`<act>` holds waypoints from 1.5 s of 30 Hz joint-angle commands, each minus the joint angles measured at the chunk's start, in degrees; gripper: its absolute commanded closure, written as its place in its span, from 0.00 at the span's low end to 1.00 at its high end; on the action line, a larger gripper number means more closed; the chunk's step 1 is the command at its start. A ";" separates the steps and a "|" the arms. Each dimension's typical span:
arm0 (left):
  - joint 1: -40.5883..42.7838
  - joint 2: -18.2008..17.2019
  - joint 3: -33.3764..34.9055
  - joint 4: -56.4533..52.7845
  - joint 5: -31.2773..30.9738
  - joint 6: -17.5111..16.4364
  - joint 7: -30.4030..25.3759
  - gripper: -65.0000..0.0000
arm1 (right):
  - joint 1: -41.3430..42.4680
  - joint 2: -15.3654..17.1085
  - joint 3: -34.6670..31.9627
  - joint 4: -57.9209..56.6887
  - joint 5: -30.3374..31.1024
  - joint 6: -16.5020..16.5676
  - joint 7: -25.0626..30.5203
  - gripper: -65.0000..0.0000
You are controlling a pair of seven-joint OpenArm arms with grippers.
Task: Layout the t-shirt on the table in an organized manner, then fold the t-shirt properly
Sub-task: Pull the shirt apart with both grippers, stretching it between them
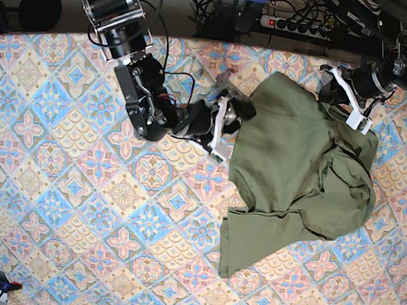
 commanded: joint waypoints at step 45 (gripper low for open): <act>-6.03 -11.22 -2.08 1.99 -1.00 -0.53 -0.49 1.00 | 3.79 20.60 39.43 11.27 5.59 1.65 -8.54 0.99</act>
